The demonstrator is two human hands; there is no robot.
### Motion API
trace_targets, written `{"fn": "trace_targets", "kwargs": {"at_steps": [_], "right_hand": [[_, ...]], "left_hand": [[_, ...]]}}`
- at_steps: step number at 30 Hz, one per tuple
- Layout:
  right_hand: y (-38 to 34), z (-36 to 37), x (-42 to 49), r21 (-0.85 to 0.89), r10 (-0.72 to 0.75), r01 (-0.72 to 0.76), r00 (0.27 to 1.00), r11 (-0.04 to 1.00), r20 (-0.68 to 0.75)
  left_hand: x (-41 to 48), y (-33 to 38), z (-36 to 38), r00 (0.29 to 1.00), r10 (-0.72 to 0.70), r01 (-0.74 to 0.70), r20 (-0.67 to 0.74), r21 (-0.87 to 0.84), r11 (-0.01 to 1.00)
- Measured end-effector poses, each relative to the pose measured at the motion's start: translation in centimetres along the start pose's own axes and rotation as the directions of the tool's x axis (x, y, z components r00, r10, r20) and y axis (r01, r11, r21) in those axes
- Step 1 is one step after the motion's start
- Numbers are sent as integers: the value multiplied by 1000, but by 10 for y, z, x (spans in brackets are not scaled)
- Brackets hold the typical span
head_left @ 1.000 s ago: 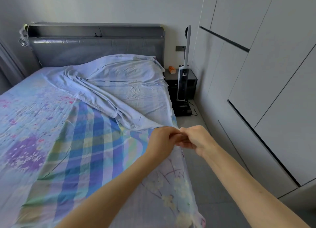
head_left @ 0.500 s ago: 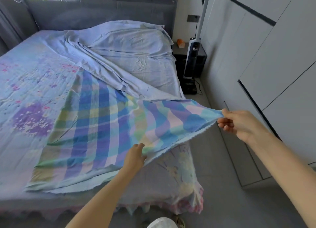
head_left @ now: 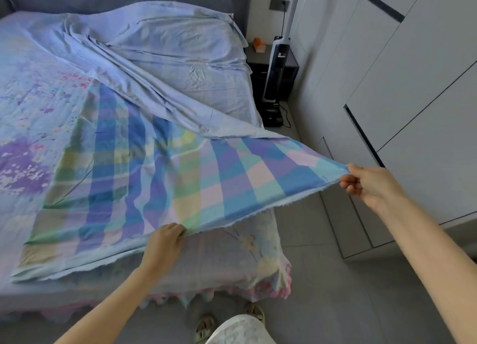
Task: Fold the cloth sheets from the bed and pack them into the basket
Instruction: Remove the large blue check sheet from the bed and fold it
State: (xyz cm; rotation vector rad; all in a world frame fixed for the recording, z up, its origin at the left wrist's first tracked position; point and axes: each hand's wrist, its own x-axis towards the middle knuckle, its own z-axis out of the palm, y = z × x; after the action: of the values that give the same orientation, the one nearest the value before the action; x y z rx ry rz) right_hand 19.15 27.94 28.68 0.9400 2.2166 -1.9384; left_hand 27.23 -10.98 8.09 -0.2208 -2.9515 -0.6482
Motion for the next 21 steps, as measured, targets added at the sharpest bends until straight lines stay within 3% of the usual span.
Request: {"fn": "trace_targets", "kwargs": {"at_steps": [3,8,12,15,21], "right_hand": [[11,-5,2,29,39,-39,999,999,4],[9,-8,-1,47,34,-35,999,998,23],[-1,-13,-3,60,15,-16,1000,998,23],[-7,-17,-3,69,-1,-1,1000,998,24],[-9,-22,6,84,2,-5,999,996,32]], "left_hand": [[-18,3,16,1000,-18,18,6,-37,999],[-15,31,56,969,-92,115,229,-89,989],[-14,34,75,968,-102,102,230,15,995],[-5,30,82,983,-97,90,154,52,995],[22,28,76,981,-33,47,189,-69,997]]}}
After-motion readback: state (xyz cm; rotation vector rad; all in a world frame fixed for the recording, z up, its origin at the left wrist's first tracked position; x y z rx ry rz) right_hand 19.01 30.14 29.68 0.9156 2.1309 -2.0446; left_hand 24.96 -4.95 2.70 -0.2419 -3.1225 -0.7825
